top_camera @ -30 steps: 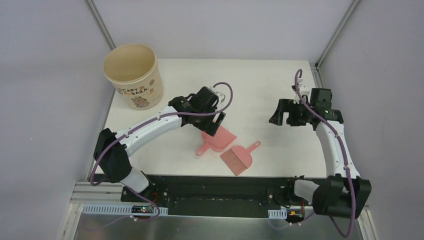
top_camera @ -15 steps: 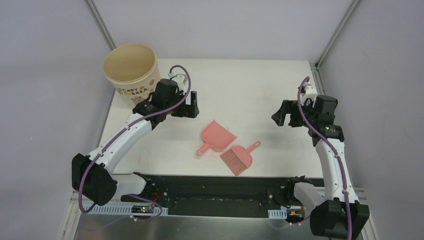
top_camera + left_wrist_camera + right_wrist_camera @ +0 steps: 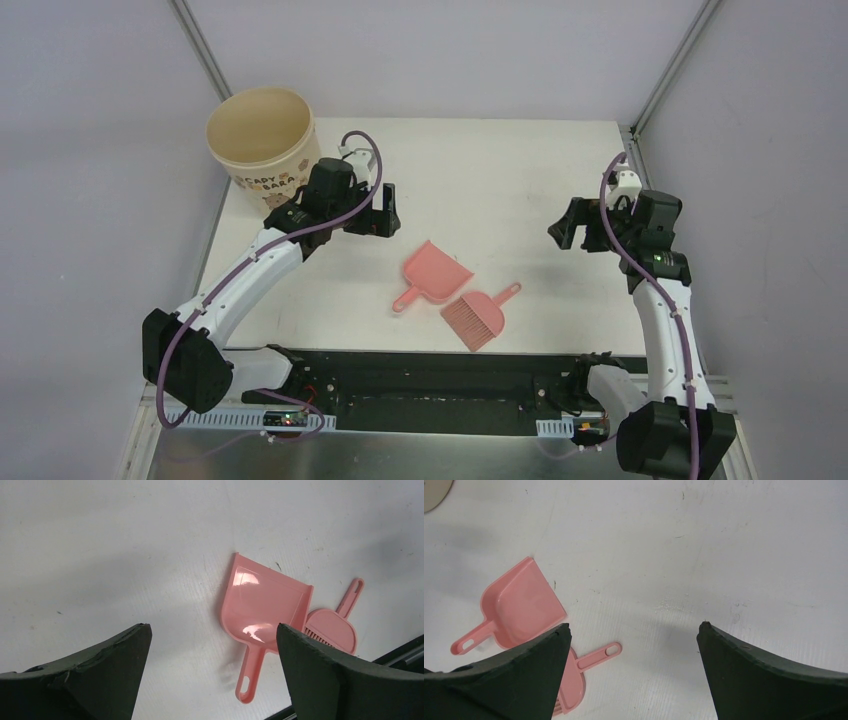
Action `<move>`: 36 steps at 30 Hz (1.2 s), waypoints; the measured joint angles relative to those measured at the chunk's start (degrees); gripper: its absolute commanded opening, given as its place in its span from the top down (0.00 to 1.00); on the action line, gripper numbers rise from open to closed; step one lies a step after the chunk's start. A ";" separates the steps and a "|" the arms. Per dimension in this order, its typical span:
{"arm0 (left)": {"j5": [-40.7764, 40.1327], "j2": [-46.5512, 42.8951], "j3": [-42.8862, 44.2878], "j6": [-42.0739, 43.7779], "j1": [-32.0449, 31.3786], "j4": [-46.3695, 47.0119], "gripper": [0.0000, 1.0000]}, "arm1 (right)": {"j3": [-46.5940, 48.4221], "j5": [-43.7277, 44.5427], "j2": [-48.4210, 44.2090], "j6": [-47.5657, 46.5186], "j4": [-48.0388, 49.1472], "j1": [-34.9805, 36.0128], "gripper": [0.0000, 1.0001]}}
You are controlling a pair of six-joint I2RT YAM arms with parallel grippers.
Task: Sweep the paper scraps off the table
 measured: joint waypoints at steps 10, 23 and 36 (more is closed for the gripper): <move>2.58 0.00 -0.11 0.11 0.00 0.72 0.01 | -1.75 0.00 -5.07 0.02 0.87 -1.84 0.00; 3.15 0.02 -0.22 0.09 0.00 0.85 0.01 | -2.19 0.02 -4.44 0.04 1.25 -3.10 0.00; 4.28 0.26 -0.24 0.11 0.00 0.87 0.01 | -2.19 0.02 -4.39 0.02 1.27 -3.10 0.00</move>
